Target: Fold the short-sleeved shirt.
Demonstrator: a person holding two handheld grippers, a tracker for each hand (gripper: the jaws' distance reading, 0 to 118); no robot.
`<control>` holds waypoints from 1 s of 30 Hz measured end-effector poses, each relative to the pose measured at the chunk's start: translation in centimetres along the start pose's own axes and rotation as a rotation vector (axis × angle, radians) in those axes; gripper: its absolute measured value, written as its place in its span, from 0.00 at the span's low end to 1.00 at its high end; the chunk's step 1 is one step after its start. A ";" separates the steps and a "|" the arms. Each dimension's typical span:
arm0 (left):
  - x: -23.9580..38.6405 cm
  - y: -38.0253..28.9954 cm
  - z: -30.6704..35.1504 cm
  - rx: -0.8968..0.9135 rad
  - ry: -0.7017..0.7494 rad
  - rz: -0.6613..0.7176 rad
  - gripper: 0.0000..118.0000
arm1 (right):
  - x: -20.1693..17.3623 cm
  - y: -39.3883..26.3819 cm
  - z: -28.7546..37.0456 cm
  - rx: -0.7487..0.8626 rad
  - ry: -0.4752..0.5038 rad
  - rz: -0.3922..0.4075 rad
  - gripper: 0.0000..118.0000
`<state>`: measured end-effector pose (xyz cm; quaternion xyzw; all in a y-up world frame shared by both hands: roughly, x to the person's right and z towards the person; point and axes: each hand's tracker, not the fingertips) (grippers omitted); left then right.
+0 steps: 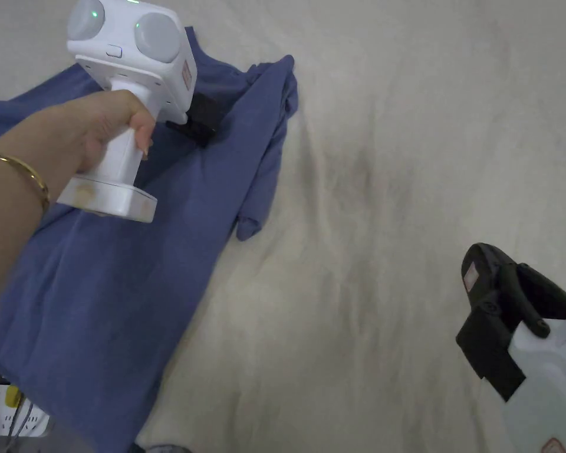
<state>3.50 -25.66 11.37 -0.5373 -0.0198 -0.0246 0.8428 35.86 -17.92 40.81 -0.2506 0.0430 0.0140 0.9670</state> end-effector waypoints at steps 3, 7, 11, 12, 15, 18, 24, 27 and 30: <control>0.5 0.1 1.7 0.034 -0.017 -0.054 0.05 | 0.1 -0.3 0.5 -0.015 0.005 -0.023 0.01; 0.5 -0.8 3.4 0.087 -0.010 0.000 0.01 | 0.0 0.2 1.8 -0.006 0.002 -0.021 0.01; -0.7 -1.8 9.0 0.189 -0.073 0.098 0.01 | 0.4 1.2 4.2 0.040 -0.013 -0.014 0.01; -1.1 -2.0 10.6 0.210 -0.083 0.122 0.01 | 0.6 1.5 5.0 0.054 -0.018 -0.013 0.01; -1.7 -2.9 16.3 0.292 -0.066 0.121 0.01 | 0.9 2.1 7.5 0.112 -0.032 -0.011 0.01; -2.0 -4.4 22.0 0.367 -0.085 0.141 0.01 | 1.2 2.3 9.9 0.151 -0.040 0.001 0.01; 0.3 -6.1 36.3 0.598 -0.139 0.054 0.01 | 1.7 2.6 11.7 0.249 -0.053 -0.033 0.01; 3.0 -6.6 43.9 0.705 -0.164 0.014 0.01 | 1.7 0.8 19.9 0.289 -0.066 -0.050 0.01; 5.3 -7.0 50.2 0.826 -0.214 -0.015 0.01 | 3.3 0.2 23.9 0.343 -0.104 -0.051 0.01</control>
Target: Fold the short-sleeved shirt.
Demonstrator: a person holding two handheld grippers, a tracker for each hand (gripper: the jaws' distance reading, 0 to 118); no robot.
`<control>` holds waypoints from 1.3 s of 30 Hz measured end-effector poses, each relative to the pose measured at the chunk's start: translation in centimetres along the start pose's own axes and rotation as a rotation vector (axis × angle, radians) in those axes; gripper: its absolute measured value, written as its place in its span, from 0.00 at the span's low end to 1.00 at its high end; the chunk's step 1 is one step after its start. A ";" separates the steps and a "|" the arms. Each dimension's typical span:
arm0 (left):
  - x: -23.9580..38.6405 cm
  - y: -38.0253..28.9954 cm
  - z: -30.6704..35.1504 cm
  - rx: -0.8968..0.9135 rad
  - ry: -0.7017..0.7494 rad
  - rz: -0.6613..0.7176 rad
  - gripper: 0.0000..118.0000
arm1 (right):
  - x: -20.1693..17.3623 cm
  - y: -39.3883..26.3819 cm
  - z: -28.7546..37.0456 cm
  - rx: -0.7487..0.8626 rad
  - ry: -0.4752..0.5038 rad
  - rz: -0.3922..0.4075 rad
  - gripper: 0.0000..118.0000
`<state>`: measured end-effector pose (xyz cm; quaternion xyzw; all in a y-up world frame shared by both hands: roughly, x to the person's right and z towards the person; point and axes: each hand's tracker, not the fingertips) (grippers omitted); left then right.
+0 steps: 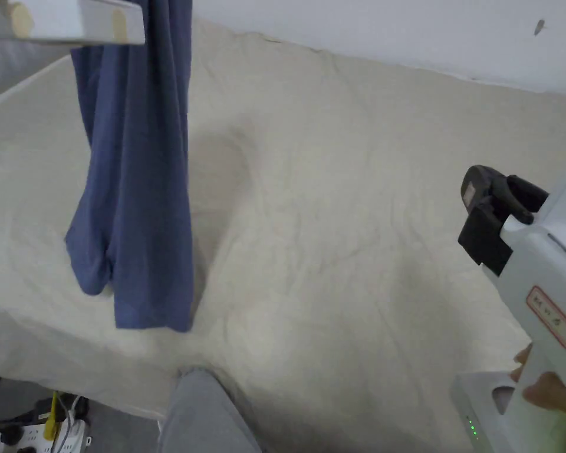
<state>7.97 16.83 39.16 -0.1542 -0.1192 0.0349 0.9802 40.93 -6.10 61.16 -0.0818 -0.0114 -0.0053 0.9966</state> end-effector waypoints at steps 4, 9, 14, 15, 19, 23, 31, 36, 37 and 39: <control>4.4 4.8 3.7 0.083 -0.047 0.000 0.01 | 2.0 1.3 4.1 0.055 -0.053 -0.026 0.01; 9.9 8.2 5.3 0.148 -0.138 -0.004 0.01 | 4.7 1.9 7.4 0.104 -0.142 -0.019 0.01; 15.8 7.7 3.7 0.137 -0.210 -0.058 0.01 | 6.9 1.7 9.9 0.127 -0.229 -0.048 0.01; 16.9 6.9 2.8 0.118 -0.231 -0.065 0.01 | 7.4 1.5 10.4 0.126 -0.244 -0.051 0.01; 21.0 2.0 -1.3 -0.010 -0.306 -0.105 0.01 | 8.8 0.6 11.6 0.103 -0.286 -0.059 0.01; 24.4 -7.0 -6.5 -0.165 -0.348 -0.203 0.01 | 9.9 -0.5 12.2 0.069 -0.328 -0.077 0.01; 27.5 -30.3 -13.7 -0.625 -0.372 -0.295 0.01 | 11.8 -2.3 12.2 0.007 -0.396 -0.136 0.01; 26.9 -39.9 -14.2 -0.856 -0.341 -0.259 0.02 | 12.8 -3.3 11.3 -0.030 -0.416 -0.159 0.01; 26.8 -40.4 -13.9 -0.858 -0.340 -0.254 0.05 | 12.8 -3.4 11.1 -0.035 -0.416 -0.162 0.01; 26.3 -40.4 -13.5 -0.842 -0.340 -0.243 0.47 | 12.8 -3.6 10.6 -0.048 -0.411 -0.158 0.01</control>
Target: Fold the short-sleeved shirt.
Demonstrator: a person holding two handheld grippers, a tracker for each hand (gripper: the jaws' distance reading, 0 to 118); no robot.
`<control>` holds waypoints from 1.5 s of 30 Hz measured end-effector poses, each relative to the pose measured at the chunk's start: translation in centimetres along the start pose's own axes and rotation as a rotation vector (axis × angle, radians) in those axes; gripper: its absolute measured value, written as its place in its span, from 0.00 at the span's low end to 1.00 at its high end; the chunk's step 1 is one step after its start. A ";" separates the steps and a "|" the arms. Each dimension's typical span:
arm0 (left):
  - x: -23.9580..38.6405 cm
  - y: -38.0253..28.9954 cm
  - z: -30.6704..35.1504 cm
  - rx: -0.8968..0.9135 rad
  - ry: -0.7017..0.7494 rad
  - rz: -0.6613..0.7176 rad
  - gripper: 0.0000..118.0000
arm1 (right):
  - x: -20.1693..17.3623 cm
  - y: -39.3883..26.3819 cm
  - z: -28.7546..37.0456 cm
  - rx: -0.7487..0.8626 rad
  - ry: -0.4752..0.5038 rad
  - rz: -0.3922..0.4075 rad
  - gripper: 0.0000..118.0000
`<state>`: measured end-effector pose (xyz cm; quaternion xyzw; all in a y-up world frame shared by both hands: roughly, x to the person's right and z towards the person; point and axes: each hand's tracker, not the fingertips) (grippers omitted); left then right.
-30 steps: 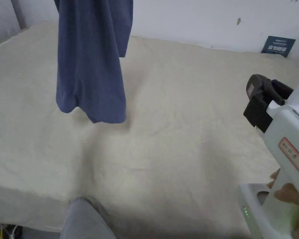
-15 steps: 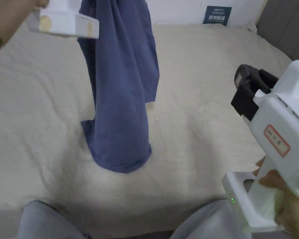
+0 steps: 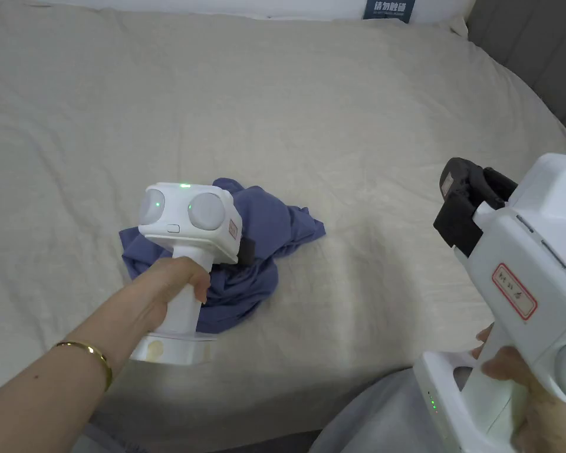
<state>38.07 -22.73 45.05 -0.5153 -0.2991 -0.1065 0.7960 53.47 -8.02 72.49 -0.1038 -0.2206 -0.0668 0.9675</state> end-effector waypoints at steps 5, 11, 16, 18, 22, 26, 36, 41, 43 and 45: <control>-2.2 1.5 6.4 0.282 -0.043 0.099 0.96 | -0.9 -0.1 -0.9 -0.008 0.028 0.020 0.01; -4.6 -0.4 16.2 0.750 0.151 0.130 1.00 | -2.5 -0.1 -2.0 0.001 0.065 0.051 0.01; -5.0 -4.8 19.4 0.938 0.399 0.035 1.00 | -3.6 0.0 -2.7 0.020 0.089 0.069 0.01; -4.9 -6.4 19.4 0.955 0.462 0.019 0.95 | -3.9 -0.1 -3.0 0.024 0.093 0.083 0.01; -4.4 -8.8 18.8 0.945 0.499 -0.015 0.57 | -4.4 -0.7 -3.1 0.024 0.104 0.090 0.01; -3.9 -10.2 18.4 0.939 0.450 -0.026 0.00 | -4.8 -1.0 -3.0 0.018 0.107 0.097 0.01; -6.3 -9.5 17.5 0.765 0.351 0.093 0.00 | -5.0 -1.4 -3.1 -0.002 0.109 0.100 0.01; -9.7 -4.6 15.1 0.500 0.251 0.136 0.69 | -4.9 -1.5 -3.6 -0.014 0.104 0.108 0.01; -11.0 -2.2 13.1 0.414 0.230 0.129 0.97 | -4.8 -1.6 -3.9 -0.023 0.101 0.107 0.01; -12.4 -0.3 10.8 0.351 0.223 0.149 1.00 | -4.8 -1.7 -4.3 -0.033 0.096 0.108 0.01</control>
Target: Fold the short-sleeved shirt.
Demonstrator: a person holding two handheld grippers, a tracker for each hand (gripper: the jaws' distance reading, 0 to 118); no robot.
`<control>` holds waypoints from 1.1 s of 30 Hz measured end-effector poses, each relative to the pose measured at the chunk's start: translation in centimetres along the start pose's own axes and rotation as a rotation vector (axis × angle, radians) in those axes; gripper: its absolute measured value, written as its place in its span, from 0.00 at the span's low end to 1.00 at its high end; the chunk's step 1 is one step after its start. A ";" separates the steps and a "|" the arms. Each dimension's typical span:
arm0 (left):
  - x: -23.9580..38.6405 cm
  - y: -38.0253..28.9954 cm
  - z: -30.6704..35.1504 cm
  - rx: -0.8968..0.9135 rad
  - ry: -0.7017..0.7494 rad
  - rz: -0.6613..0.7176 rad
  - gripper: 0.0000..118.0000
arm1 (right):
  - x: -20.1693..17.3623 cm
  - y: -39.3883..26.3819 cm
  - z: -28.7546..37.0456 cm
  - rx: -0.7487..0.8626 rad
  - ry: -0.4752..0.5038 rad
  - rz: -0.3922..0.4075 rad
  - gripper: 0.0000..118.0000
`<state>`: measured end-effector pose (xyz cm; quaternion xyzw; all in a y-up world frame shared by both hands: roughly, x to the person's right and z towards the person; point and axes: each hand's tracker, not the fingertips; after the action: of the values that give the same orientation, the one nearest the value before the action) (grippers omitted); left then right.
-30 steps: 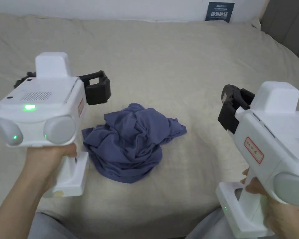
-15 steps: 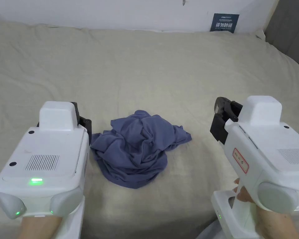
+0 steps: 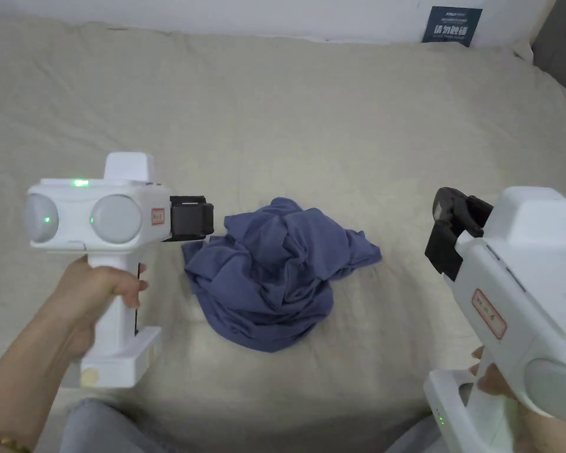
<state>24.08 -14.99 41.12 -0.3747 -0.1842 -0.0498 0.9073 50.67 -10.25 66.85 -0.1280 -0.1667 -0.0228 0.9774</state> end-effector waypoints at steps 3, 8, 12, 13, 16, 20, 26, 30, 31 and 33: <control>-0.5 1.4 -4.3 -0.093 0.036 0.002 1.00 | 0.1 -0.3 -0.7 -0.022 -0.009 0.006 0.01; -0.8 1.7 -10.7 -0.269 0.089 -0.026 1.00 | 0.5 -0.9 -2.3 -0.068 -0.033 0.003 0.01; -0.4 1.2 -13.7 -0.359 0.085 -0.008 0.91 | 0.9 -1.4 -3.8 -0.105 -0.048 -0.007 0.01; -0.2 1.1 -14.1 -0.372 0.087 -0.010 0.86 | 0.9 -1.4 -4.1 -0.112 -0.048 -0.011 0.01; 0.8 0.7 -14.4 -0.378 0.064 -0.026 0.65 | 0.9 -1.6 -4.6 -0.121 -0.048 -0.018 0.01; 2.3 -0.2 -14.9 -0.405 0.014 -0.044 0.37 | 0.8 -1.9 -5.2 -0.138 -0.049 -0.005 0.01; 1.3 0.6 -13.8 -0.373 0.000 -0.016 0.00 | 0.6 -2.0 -5.1 -0.145 -0.040 -0.012 0.01; 0.0 1.2 -10.5 -0.246 -0.060 0.060 0.00 | 0.8 -1.0 -5.7 -0.148 -0.029 0.001 0.01; -0.3 1.3 -9.4 -0.214 -0.076 0.078 0.00 | 0.9 -0.6 -6.2 -0.158 -0.025 -0.002 0.02; -0.6 1.6 -7.2 -0.148 -0.086 0.067 0.00 | 1.4 0.5 -7.7 -0.190 -0.018 -0.022 0.02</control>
<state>26.00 -18.88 35.10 -0.4483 -0.2060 -0.0169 0.8697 54.53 -11.81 60.16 -0.2186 -0.1740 -0.0482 0.9589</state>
